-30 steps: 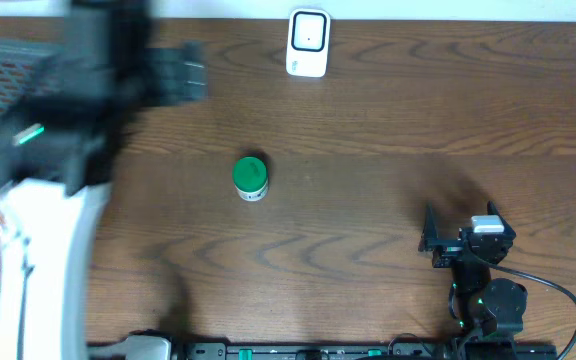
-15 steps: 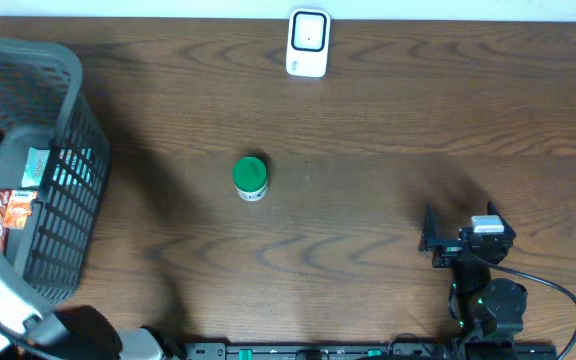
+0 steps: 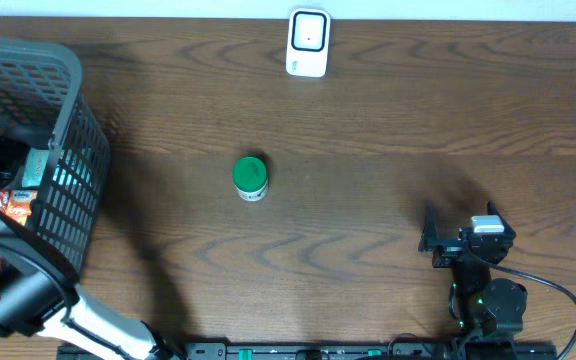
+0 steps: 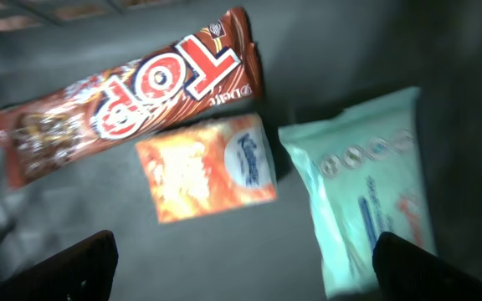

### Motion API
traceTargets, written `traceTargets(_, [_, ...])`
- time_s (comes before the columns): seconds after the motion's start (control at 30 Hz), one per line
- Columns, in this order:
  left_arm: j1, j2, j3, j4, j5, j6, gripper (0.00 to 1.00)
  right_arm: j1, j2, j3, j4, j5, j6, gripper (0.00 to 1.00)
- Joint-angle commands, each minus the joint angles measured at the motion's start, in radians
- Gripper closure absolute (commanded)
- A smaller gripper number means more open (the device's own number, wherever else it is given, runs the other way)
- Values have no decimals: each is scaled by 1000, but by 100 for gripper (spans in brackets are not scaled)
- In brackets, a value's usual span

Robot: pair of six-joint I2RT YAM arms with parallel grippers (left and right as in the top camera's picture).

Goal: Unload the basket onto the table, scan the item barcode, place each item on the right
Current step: 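Reach the left gripper into the basket and grasp the orange Kleenex pack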

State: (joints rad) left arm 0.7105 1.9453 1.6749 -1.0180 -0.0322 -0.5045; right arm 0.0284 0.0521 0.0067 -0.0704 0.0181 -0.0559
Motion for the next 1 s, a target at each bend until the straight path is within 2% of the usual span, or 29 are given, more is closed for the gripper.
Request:
traceTargets(0.0, [2, 49, -3, 11, -11, -37, 2, -14, -1, -1, -4, -1, -2, 1])
traceTargets(0.13, [2, 96, -3, 15, -43, -82, 2, -14, -1, -1, -4, -1, -2, 1])
traceTargets(0.53, [2, 131, -35, 46, -114, -108, 2, -14, -1, -1, -4, -1, -2, 1])
traceTargets(0.97, [2, 137, -145, 169, -119, -107, 2, -14, -1, -1, -4, -1, -2, 1])
